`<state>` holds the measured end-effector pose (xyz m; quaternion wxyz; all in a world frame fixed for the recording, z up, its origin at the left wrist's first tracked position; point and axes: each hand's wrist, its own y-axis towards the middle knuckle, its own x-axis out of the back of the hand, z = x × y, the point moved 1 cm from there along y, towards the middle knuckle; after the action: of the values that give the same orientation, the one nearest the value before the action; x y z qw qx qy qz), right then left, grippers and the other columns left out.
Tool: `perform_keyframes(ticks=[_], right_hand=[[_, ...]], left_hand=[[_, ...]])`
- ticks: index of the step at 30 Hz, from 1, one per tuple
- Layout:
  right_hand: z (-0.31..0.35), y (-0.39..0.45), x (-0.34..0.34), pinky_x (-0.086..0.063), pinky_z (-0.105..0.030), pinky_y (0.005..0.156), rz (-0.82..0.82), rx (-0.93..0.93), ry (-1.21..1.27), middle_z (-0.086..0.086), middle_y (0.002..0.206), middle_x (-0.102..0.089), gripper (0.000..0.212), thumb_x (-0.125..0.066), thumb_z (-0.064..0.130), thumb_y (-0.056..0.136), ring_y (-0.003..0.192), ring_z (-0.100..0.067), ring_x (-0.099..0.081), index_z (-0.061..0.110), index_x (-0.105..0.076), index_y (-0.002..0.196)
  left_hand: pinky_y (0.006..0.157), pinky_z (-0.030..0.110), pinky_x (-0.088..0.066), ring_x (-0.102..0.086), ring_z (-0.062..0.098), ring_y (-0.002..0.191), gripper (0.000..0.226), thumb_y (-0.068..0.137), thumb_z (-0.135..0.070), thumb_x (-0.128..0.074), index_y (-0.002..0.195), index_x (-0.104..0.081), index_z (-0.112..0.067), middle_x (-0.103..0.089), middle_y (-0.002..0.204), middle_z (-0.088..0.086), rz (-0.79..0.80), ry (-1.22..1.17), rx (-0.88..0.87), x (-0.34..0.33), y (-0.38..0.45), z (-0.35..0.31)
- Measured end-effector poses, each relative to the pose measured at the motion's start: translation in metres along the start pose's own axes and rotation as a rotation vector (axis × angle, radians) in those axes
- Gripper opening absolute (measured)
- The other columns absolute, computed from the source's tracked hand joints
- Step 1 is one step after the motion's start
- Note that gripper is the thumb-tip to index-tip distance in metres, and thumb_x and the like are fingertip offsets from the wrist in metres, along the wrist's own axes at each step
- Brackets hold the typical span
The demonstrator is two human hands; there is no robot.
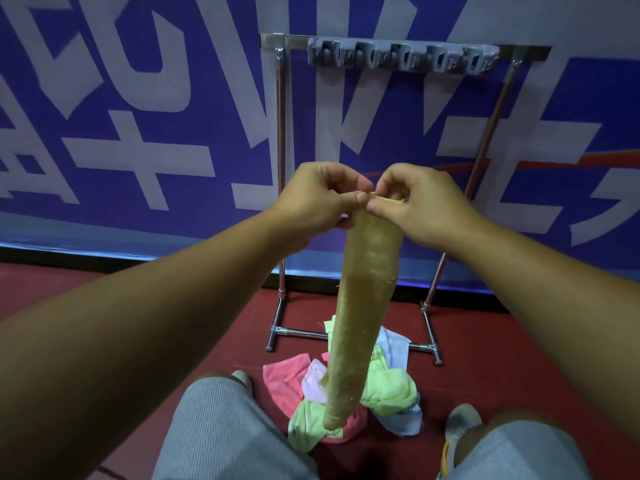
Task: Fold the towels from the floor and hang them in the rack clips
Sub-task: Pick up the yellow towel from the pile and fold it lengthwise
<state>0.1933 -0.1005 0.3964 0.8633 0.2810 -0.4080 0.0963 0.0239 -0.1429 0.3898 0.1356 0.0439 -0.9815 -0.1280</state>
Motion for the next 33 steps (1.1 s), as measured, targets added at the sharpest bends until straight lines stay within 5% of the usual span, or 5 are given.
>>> perform_keyframes(ticks=[4,11,22,30,33], right_hand=[[-0.004,-0.006,0.011,-0.058,-0.040,0.078,-0.009,0.020,-0.015,0.009,0.078,-0.068,0.027,-0.083,0.039,0.071,0.077,-0.007,-0.065,0.031,-0.066,0.090],[-0.005,0.001,0.006,-0.053,-0.030,0.086,-0.109,-0.061,0.268,0.004,0.130,-0.052,0.074,-0.089,0.035,0.063,0.108,-0.011,-0.058,0.042,-0.055,0.129],[0.014,0.007,-0.010,-0.061,-0.043,0.079,-0.097,-0.242,1.002,-0.011,0.097,-0.076,0.017,-0.072,0.008,0.084,0.090,-0.026,-0.074,0.010,-0.071,0.102],[0.036,0.018,0.006,-0.060,-0.053,0.078,-0.256,-0.283,1.184,-0.015,0.095,-0.076,0.006,-0.074,0.007,0.083,0.087,-0.031,-0.075,0.012,-0.071,0.086],[0.019,0.024,0.006,-0.060,-0.054,0.078,-0.368,-0.320,1.119,-0.011,0.093,-0.076,0.010,-0.073,0.008,0.081,0.086,-0.029,-0.075,0.016,-0.070,0.084]], left_hand=[[0.058,0.024,-0.057,-0.070,0.018,0.077,0.009,0.090,-0.005,-0.067,0.091,-0.071,-0.013,-0.070,0.089,0.004,-0.024,0.134,-0.044,0.002,0.000,-0.002],[0.066,0.049,-0.062,-0.071,0.031,0.089,0.016,0.089,0.000,-0.065,0.092,-0.072,-0.015,-0.070,0.090,0.004,-0.081,0.110,-0.111,0.000,0.003,-0.009],[0.085,0.044,-0.059,-0.067,0.027,0.107,0.051,0.082,-0.014,-0.075,0.129,-0.055,-0.021,-0.066,0.118,0.010,0.019,-0.177,-0.010,-0.004,-0.005,0.037],[0.089,0.038,-0.057,-0.069,0.019,0.091,0.018,0.089,-0.003,-0.066,0.106,-0.071,0.001,-0.074,0.104,0.013,0.261,0.131,0.403,-0.033,-0.068,0.174],[0.061,0.020,-0.054,-0.064,0.008,0.068,0.015,0.095,-0.003,-0.058,0.091,-0.070,0.003,-0.071,0.074,0.000,0.199,0.035,0.459,-0.027,-0.076,0.177]])
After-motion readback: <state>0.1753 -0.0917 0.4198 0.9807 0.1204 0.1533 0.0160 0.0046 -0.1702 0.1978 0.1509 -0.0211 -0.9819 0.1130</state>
